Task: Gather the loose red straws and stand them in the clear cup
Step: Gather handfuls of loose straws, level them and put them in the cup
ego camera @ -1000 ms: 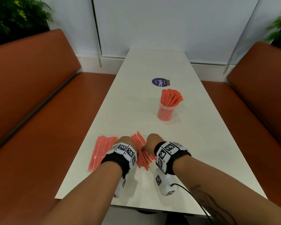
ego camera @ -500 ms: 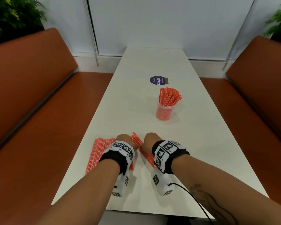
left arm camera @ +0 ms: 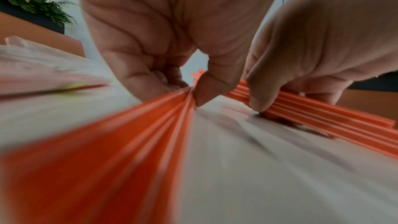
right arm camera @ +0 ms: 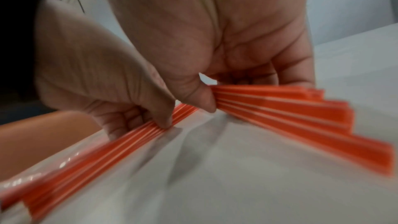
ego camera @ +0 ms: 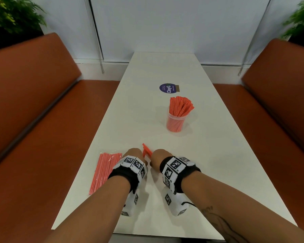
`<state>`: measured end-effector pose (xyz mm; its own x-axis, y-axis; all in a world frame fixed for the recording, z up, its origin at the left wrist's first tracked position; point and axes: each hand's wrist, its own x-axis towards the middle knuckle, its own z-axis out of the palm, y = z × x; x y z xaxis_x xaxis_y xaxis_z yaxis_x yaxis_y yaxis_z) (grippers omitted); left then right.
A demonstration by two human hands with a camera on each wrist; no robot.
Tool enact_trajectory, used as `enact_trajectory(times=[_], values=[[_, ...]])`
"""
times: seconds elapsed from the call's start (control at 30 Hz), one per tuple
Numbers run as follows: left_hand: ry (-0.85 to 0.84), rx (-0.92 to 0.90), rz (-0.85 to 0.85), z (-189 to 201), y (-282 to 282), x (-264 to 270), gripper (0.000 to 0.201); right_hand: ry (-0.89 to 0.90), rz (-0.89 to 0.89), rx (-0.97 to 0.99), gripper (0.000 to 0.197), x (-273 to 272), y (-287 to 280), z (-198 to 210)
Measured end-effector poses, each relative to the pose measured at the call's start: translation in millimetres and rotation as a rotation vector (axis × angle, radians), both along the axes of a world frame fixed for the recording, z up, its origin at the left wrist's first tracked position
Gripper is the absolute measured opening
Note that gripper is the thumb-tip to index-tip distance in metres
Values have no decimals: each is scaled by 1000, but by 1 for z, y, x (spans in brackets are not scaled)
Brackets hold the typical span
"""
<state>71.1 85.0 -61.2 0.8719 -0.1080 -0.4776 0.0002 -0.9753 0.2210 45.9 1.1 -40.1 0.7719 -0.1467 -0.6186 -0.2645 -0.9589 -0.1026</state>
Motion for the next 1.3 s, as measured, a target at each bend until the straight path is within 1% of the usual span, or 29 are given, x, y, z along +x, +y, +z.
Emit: enact_trajectory(times=[0.03,0.07,0.1,0.13,0.17,0.2,0.23,0.27,0.3,0.33,0.37,0.43,0.47,0.5,0.53,0.6,0.67,0.7,0.77,0.83,0.9,0.97,1.03,1.17,1.23,1.3], values=[[14,-12,11,1,1,2,20,-8,-49,50,22,-1,-4,-1],[-2,-36,28,1,3,4,21,-47,-104,118,31,0,-8,-3],[-22,-55,61,0,4,5,31,-71,-162,203,36,0,-12,-4],[-32,-63,77,0,6,5,38,-94,-209,291,36,0,-16,-5],[-32,-70,81,0,7,5,40,-132,-265,374,30,-1,-21,-5],[-28,-68,86,1,8,4,35,-156,-324,425,18,-1,-25,-4],[-17,-62,85,1,8,5,25,-157,-382,461,17,0,-30,-4],[-7,-60,74,2,8,5,19,-142,-419,494,27,-1,-35,-3],[-6,-73,84,1,10,7,24,-134,-442,520,32,-2,-38,1],[9,-89,106,2,11,8,30,-137,-449,536,32,-3,-42,1],[15,-122,134,2,12,11,32,-133,-463,547,29,-4,-45,1],[24,-158,179,5,12,12,21,-127,-504,597,16,-5,-50,0],[18,-195,202,5,11,14,25,-140,-539,652,13,-5,-52,1],[19,-244,231,6,9,14,32,-171,-567,708,13,-6,-54,0],[40,-330,274,8,5,14,36,-203,-576,755,17,-5,-57,0],[105,-572,400,9,-2,12,31,-278,-566,796,29,-7,-63,3],[70,-696,452,10,-9,12,18,-369,-596,829,36,-8,-68,4],[26,-733,459,9,-14,14,22,-408,-625,847,37,-8,-70,4],[-43,-772,403,9,-22,19,33,-486,-676,885,38,-7,-74,6],[-52,-818,346,19,-32,22,33,-610,-724,914,40,-4,-78,10],[-103,-871,306,30,-41,27,27,-790,-741,874,45,3,-86,17],[-169,-951,305,41,-51,37,31,-970,-717,762,48,12,-97,27],[-197,-1041,312,54,-63,48,34,-1080,-677,731,43,23,-110,40],[-275,-1165,326,74,-83,75,35,-1164,-625,850,35,56,-130,63],[-327,-1151,296,75,-90,89,36,-1188,-589,871,31,73,-131,69],[-352,-1110,241,71,-96,99,37,-1155,-545,886,29,87,-128,66]])
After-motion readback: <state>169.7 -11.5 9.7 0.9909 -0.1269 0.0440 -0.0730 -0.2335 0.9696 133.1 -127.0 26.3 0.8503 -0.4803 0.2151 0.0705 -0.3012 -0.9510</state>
